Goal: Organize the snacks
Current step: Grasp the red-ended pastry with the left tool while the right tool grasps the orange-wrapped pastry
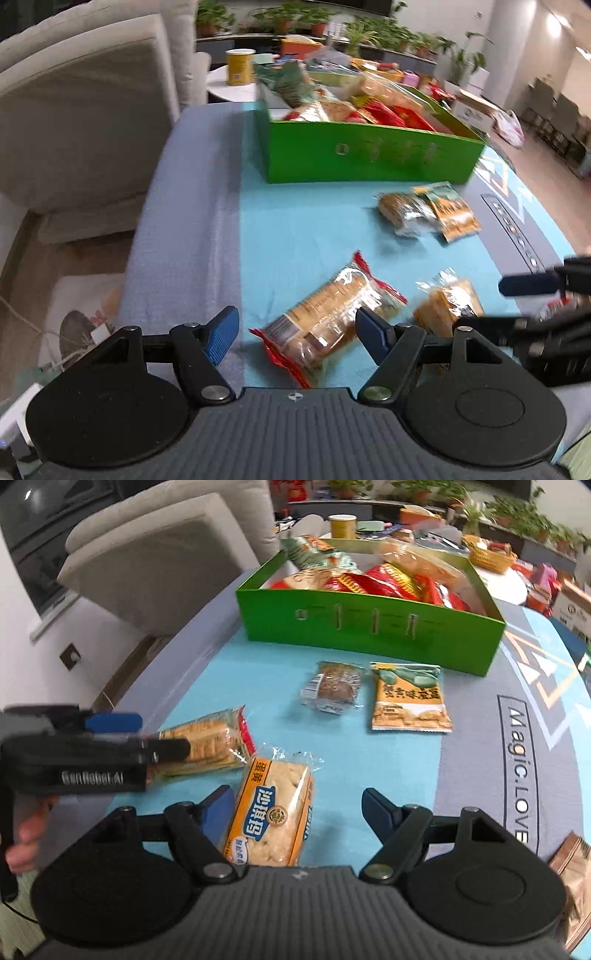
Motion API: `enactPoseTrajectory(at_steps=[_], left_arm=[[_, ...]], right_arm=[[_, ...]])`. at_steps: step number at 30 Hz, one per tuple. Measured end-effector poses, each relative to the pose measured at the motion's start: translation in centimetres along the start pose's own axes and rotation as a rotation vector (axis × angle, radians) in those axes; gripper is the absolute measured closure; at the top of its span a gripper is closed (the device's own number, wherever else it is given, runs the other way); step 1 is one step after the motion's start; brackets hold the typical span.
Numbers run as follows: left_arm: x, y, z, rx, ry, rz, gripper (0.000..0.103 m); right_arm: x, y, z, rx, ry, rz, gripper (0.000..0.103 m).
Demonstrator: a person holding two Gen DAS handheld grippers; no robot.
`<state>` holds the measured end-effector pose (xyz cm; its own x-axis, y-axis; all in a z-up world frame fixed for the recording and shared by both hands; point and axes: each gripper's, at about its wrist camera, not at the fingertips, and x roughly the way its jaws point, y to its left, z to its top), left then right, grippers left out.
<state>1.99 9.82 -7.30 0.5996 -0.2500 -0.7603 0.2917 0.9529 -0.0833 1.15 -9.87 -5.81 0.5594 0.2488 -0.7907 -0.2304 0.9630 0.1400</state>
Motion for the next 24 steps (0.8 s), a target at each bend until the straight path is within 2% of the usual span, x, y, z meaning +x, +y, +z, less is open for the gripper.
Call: enactPoseTrajectory(at_steps=[7, 11, 13, 16, 24], left_arm=[[0.5, -1.1, -0.1, 0.06, 0.016, -0.022, 0.036], [0.9, -1.1, -0.5, 0.078, 0.032, -0.004, 0.036], [0.9, -1.1, -0.5, 0.082, 0.035, -0.016, 0.036], [1.1, -1.4, -0.4, 0.083, 0.043, -0.027, 0.036], [2.5, -2.9, 0.4, 0.105, 0.051, 0.0, 0.036]], right_arm=[[0.5, 1.4, 0.0, -0.023, 0.032, 0.038, 0.045], [1.3, 1.6, -0.4, -0.054, 0.054, 0.008, 0.046], [1.6, 0.9, -0.3, -0.029, 0.058, -0.01, 0.046], [1.5, -0.5, 0.0, 0.028, 0.059, 0.008, 0.05], [1.3, -0.8, 0.5, 0.031, 0.055, -0.01, 0.049]])
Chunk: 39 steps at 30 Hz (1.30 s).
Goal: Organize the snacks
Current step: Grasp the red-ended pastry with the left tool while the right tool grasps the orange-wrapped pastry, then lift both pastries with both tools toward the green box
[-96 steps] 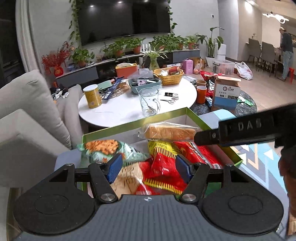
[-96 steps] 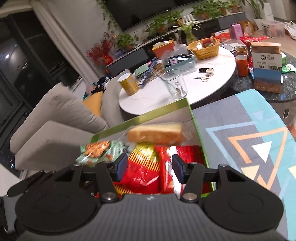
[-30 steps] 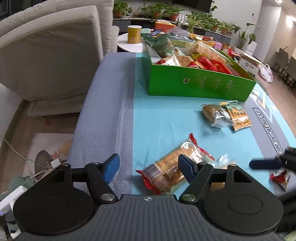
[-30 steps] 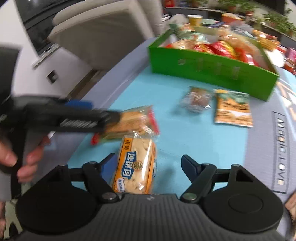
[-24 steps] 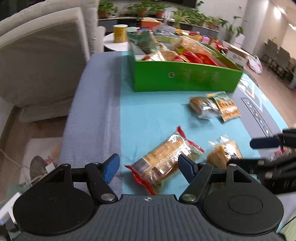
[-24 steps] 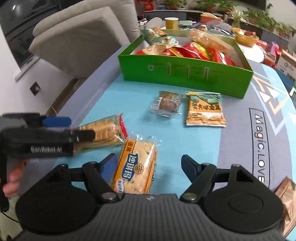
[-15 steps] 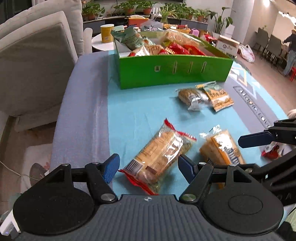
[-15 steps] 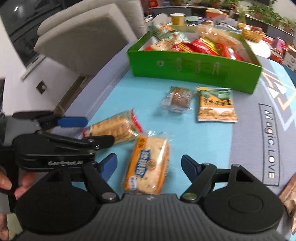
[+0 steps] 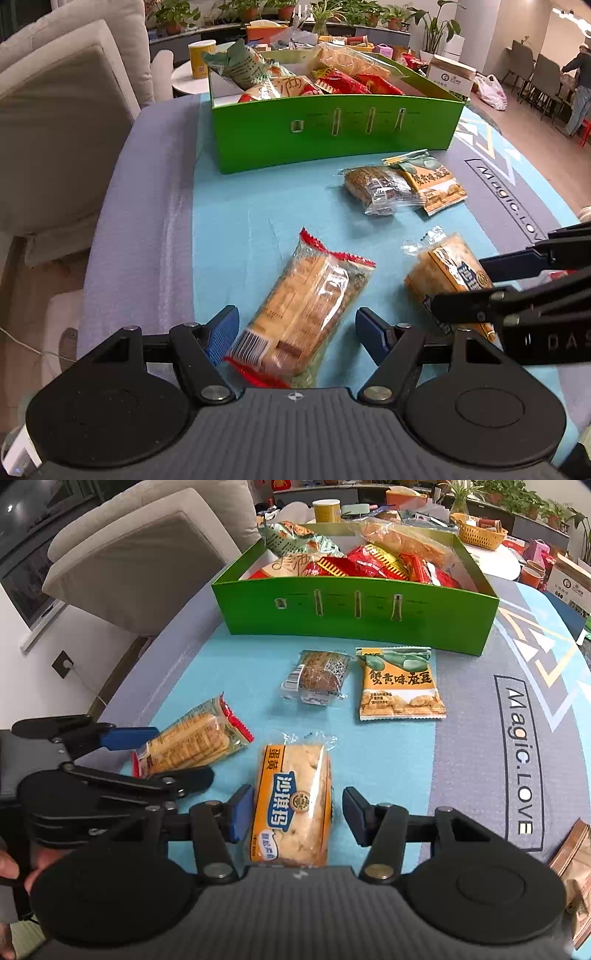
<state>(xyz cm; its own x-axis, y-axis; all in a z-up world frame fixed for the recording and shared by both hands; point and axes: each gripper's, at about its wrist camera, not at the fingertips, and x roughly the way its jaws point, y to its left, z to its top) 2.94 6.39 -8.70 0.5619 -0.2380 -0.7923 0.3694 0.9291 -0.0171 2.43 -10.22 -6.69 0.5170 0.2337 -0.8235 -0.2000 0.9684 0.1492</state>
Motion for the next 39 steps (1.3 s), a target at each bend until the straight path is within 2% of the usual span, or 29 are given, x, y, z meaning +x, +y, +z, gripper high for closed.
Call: enactPoseTrajectory(at_steps=[4, 5, 8, 9, 11, 14, 19, 26, 39], left_arm=[[0.2, -0.2, 0.1, -0.004, -0.017, 0.024, 0.04], [0.2, -0.1, 0.1, -0.013, -0.022, 0.024, 0.048], [0.0, 0.1, 0.2, -0.026, -0.034, 0.032, 0.061], [0.0, 0.2, 0.2, -0.031, -0.035, 0.03, 0.063], [-0.1, 0.3, 0.3, -0.048, -0.032, 0.024, 0.066], [-0.5, 0.3, 0.6, -0.08, -0.031, 0.014, 0.067], [-2.0, -0.2, 1.5, -0.071, -0.088, 0.022, 0.067], [-3.1, -0.6, 3.0, -0.073, -0.137, 0.016, 0.067], [-4.4, -2.0, 8.0, -0.083, -0.242, 0.003, 0.067]], right_arm=[[0.6, 0.1, 0.0, -0.004, 0.004, -0.006, 0.048], [0.8, 0.0, 0.0, -0.004, 0.006, -0.005, 0.048], [1.1, 0.1, -0.1, -0.026, -0.007, -0.007, 0.052], [1.1, 0.1, -0.1, -0.026, -0.008, 0.0, 0.056], [0.9, 0.1, 0.1, -0.018, -0.023, 0.002, 0.058], [0.4, -0.2, 0.5, 0.0, -0.058, -0.005, 0.058], [-1.0, -0.8, 1.4, 0.041, -0.13, -0.007, 0.058], [-2.2, -1.2, 2.7, 0.054, -0.184, -0.001, 0.058], [-4.9, -3.0, 6.6, 0.091, -0.293, 0.02, 0.058]])
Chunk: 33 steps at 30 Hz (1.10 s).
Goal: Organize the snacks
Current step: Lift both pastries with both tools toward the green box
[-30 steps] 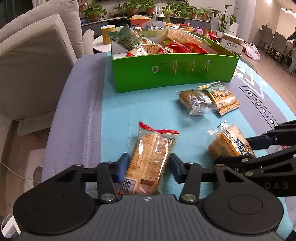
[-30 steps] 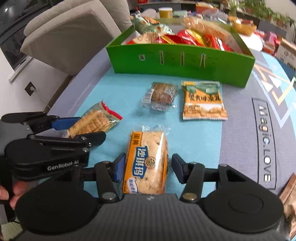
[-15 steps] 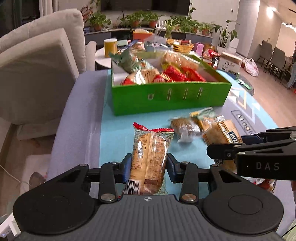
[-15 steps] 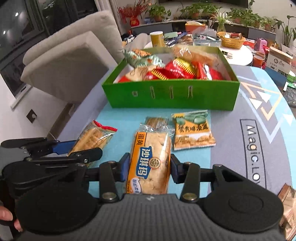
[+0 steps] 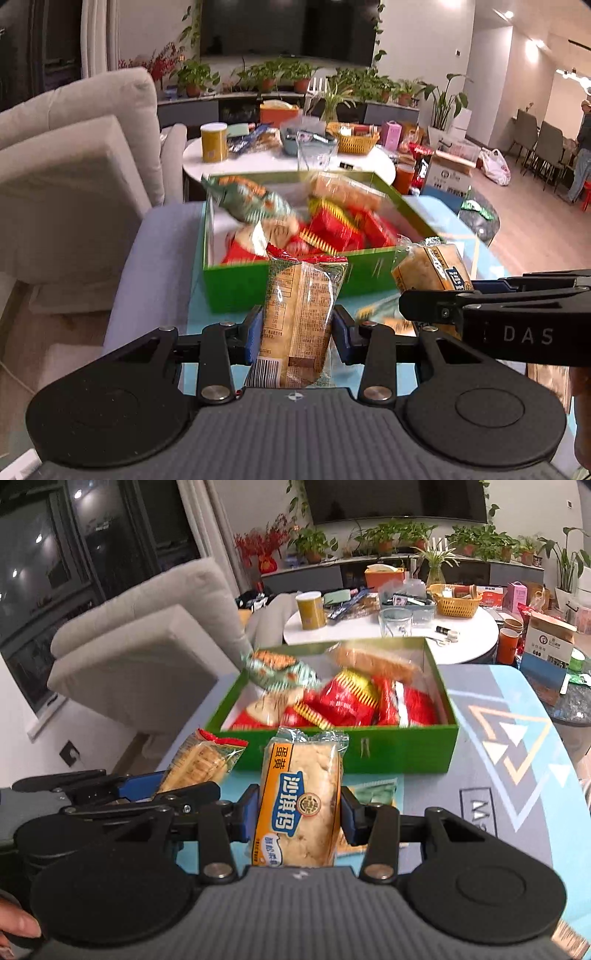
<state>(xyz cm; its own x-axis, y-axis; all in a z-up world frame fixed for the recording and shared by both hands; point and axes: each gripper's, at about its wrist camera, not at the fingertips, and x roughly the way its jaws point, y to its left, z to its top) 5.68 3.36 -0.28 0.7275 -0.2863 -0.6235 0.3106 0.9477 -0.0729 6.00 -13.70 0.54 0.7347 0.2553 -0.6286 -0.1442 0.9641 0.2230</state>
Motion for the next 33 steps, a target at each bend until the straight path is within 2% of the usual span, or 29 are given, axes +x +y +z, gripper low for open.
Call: enactPoseTrajectory(at_steps=[7, 14, 17, 24, 33], left_arm=[[0.7, 0.0, 2.3, -0.041, -0.017, -0.015, 0.067], [1.7, -0.2, 5.0, -0.028, -0.063, -0.004, 0.067], [2.8, -0.2, 6.3, -0.031, -0.065, 0.007, 0.066], [5.4, 0.5, 9.4, -0.088, -0.067, -0.02, 0.066], [10.3, 1.0, 11.1, -0.116, -0.065, -0.027, 0.066]], right_arm=[[-0.4, -0.6, 2.8, 0.001, -0.06, -0.005, 0.058], [-0.1, -1.3, 5.0, 0.018, -0.102, 0.0, 0.058], [0.3, -1.7, 6.0, 0.054, -0.118, 0.008, 0.058], [1.8, -2.6, 8.4, 0.098, -0.136, -0.008, 0.058], [5.0, -4.4, 9.1, 0.145, -0.129, -0.039, 0.058]])
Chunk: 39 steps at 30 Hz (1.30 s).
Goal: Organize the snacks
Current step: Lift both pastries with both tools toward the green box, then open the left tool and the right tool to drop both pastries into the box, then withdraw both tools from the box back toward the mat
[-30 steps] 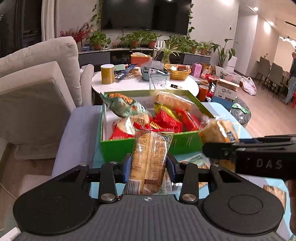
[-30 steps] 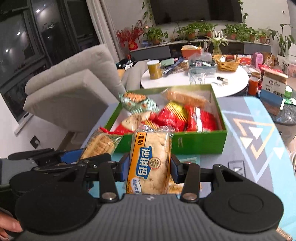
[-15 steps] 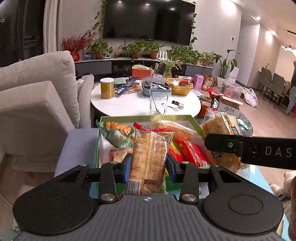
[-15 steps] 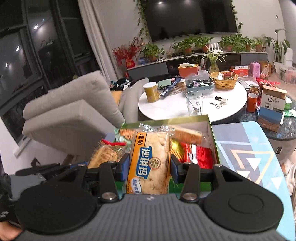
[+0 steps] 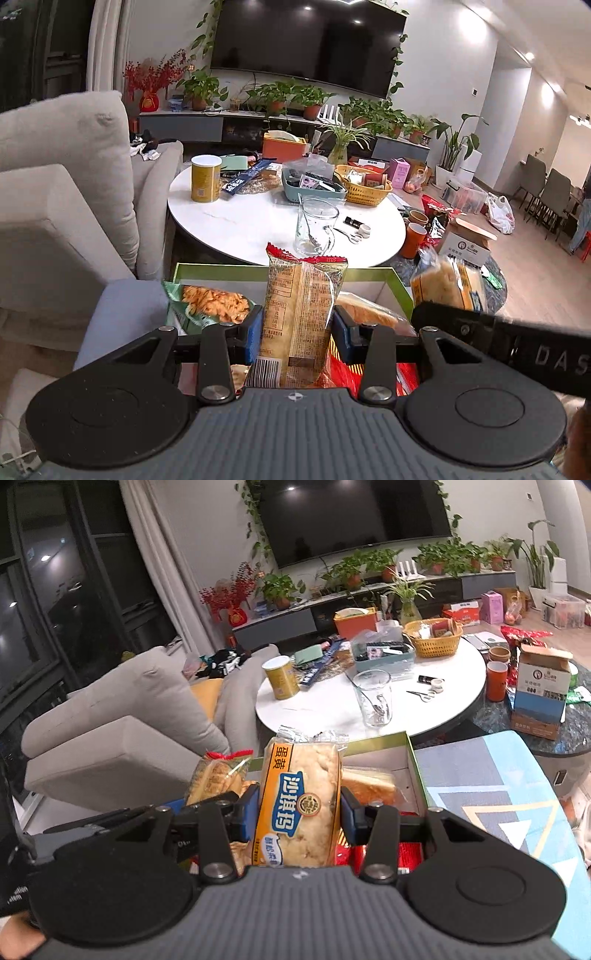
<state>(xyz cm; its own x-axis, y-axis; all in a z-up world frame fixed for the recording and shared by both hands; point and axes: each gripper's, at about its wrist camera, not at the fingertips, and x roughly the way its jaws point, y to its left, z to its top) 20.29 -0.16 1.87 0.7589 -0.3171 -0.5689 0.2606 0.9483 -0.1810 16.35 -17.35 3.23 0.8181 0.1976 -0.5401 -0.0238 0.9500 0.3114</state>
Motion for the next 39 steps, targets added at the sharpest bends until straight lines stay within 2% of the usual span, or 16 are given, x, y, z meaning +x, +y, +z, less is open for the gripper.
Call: enactPoseTrajectory(at_steps=[6, 16, 18, 20, 21, 33, 39], left_arm=[[3.3, 0.9, -0.6, -0.021, 0.044, 0.001, 0.066], [5.7, 1.2, -0.5, -0.036, 0.061, 0.0, 0.066], [6.0, 1.0, -0.5, -0.044, 0.068, 0.01, 0.06], [6.2, 1.3, -0.6, -0.058, 0.086, 0.036, 0.049], [6.1, 1.6, -0.8, -0.063, 0.093, 0.033, 0.048], [1.7, 1.0, -2.0, -0.031, 0.065, 0.012, 0.047], [-0.8, -0.4, -3.0, 0.04, 0.048, 0.046, 0.047]], right_arm=[[3.0, -1.5, -1.1, 0.037, 0.059, -0.026, 0.058], [4.9, -2.0, -1.7, 0.05, 0.098, -0.034, 0.058], [5.2, -2.0, -1.8, 0.052, 0.109, -0.043, 0.058], [5.5, -2.4, -2.0, 0.074, 0.122, -0.064, 0.046], [5.5, -2.7, -2.1, 0.081, 0.13, -0.066, 0.04], [2.3, -2.9, -2.9, 0.077, 0.125, -0.049, 0.04], [0.5, -2.3, -3.9, 0.05, 0.127, -0.058, 0.04]])
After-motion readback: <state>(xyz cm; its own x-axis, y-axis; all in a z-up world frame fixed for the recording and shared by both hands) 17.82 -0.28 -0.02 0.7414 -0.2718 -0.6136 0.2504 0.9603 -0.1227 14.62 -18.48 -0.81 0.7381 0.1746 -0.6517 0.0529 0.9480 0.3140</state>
